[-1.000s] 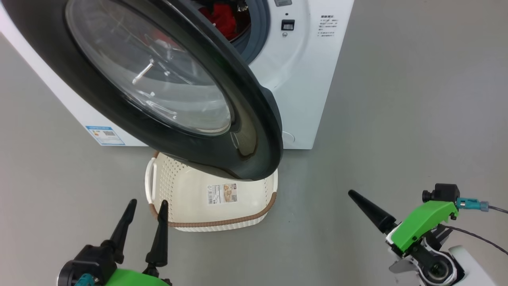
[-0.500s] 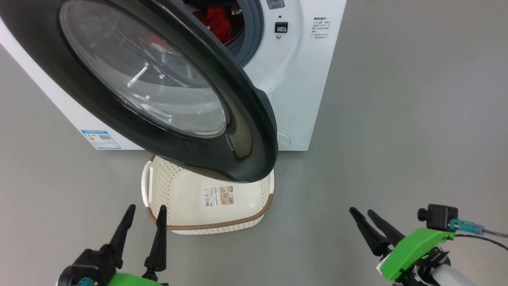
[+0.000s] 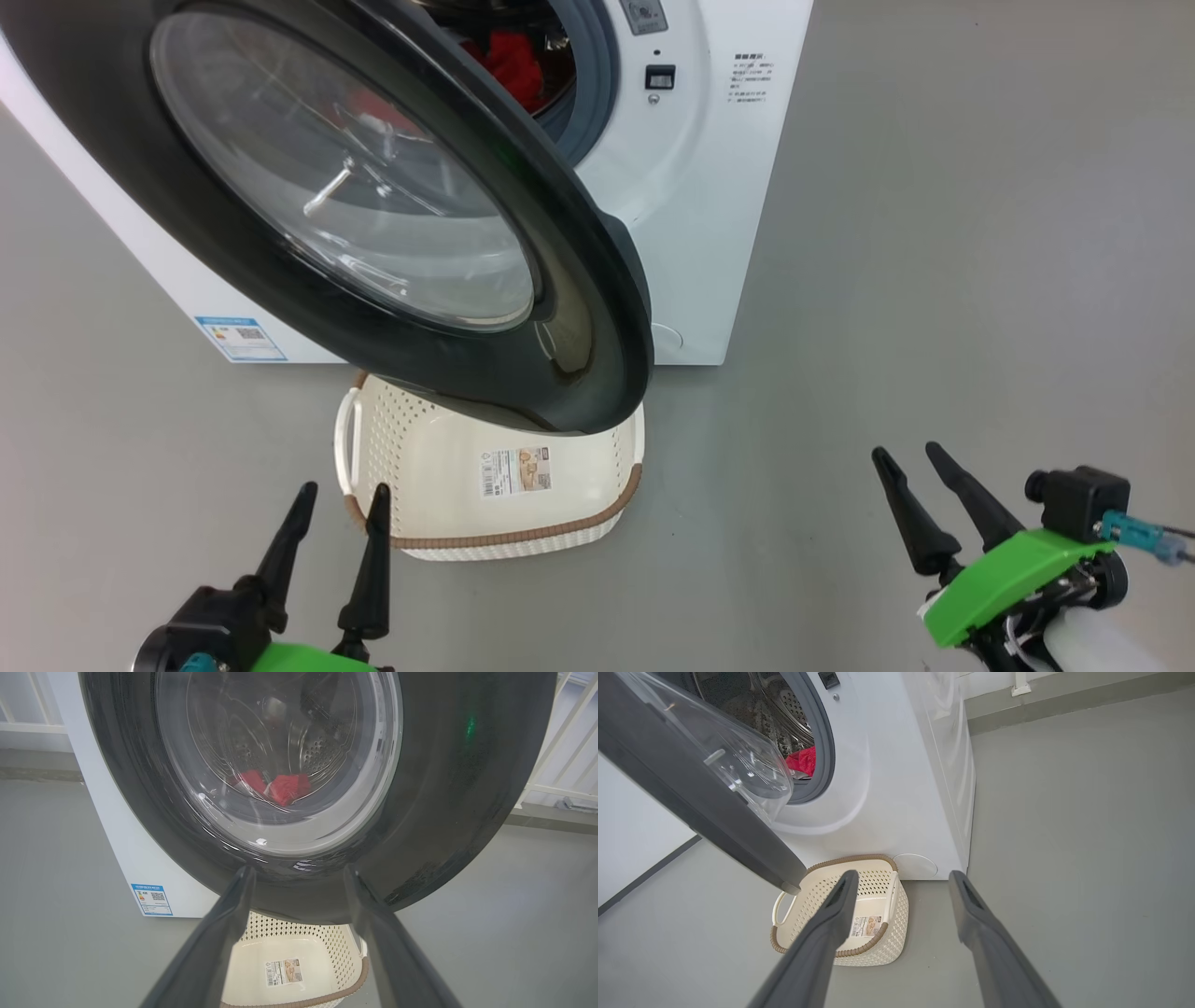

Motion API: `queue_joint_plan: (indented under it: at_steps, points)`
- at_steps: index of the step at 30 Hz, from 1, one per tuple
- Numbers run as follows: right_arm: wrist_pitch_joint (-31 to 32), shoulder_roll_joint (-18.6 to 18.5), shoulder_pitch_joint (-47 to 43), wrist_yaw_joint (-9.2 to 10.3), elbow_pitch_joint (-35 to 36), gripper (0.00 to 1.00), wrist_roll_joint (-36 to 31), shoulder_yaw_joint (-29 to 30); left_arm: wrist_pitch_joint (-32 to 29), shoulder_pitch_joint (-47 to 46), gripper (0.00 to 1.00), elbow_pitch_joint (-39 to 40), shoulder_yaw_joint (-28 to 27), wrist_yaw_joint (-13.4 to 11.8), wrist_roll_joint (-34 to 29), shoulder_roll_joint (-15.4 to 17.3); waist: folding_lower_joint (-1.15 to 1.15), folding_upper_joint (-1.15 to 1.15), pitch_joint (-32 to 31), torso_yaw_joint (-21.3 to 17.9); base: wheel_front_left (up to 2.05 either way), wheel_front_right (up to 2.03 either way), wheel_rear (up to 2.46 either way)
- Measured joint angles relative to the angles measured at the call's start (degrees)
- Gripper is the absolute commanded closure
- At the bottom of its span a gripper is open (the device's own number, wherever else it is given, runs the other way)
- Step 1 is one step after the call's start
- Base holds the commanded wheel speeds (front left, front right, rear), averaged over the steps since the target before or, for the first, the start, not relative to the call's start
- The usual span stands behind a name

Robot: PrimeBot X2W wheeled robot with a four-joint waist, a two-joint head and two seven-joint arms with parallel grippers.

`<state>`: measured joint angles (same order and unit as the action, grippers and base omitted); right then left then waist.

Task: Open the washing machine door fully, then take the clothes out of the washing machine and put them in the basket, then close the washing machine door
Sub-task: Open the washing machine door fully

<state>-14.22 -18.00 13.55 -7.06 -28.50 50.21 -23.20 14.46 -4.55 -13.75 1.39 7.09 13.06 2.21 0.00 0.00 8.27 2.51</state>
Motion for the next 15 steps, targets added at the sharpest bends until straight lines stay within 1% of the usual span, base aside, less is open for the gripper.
queue_joint_plan:
  at_steps: [5, 8, 14, 15]
  points:
    - [0.00, 3.25, -4.66, 0.00, 2.93, 0.00, -10.06, 7.69, 0.00, 0.15, 0.00, -0.03, 0.02, 0.00, 0.00, 0.02, 0.00, 0.00, -0.35, 0.22, 0.00, 0.00, 0.00]
    - [-0.09, 4.90, -6.75, 0.00, 5.98, 0.00, -15.70, 12.05, 0.00, 0.19, 0.00, -0.02, 0.01, 0.00, 0.00, 0.03, 0.00, 0.00, -0.64, 0.31, 0.00, 0.00, 0.00]
    - [-0.10, 7.97, -10.48, -0.01, 11.09, 0.00, -23.68, 17.55, 0.00, 0.34, 0.00, 0.36, 0.08, 0.00, -0.03, 0.02, 0.00, 0.00, -0.82, 0.54, 0.00, 0.00, 0.00]
    - [-0.10, 8.48, -10.96, -0.01, 11.89, 0.00, -24.09, 18.63, 0.00, 0.55, 0.00, 0.46, 0.13, 0.00, -0.18, 0.02, 0.00, 0.00, -0.82, 0.58, 0.00, 0.00, 0.00]
